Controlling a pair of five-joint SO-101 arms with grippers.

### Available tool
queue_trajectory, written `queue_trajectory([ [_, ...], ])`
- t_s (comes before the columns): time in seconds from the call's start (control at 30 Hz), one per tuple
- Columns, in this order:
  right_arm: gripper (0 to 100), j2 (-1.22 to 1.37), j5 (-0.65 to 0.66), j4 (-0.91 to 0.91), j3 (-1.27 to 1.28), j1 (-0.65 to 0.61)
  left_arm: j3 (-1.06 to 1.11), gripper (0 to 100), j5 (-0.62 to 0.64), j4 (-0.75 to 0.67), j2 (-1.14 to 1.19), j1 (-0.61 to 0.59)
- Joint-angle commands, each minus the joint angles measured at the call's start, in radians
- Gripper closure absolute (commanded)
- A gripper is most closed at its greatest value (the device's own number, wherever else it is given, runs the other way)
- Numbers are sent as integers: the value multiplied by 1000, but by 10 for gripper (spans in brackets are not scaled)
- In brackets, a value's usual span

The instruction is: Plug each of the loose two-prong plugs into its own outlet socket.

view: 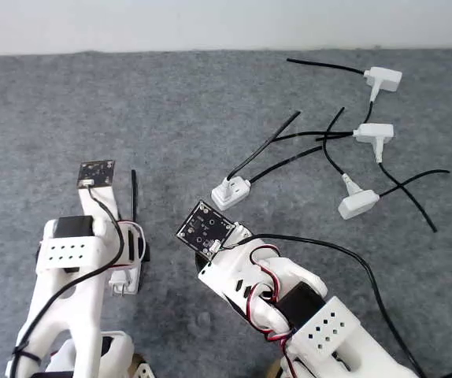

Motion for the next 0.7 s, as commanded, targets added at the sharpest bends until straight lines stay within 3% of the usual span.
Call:
queue_trajectory([
  [0.0,838,-7,-12,1,-60,4,12,824,-18,2,-6,-12],
  [0.23,838,-7,-12,1,-60,4,35,925,-20,-3,-6,-12],
  [0.67,838,-8,-12,4,-60,4,105,924,-21,-61,-6,-12],
])
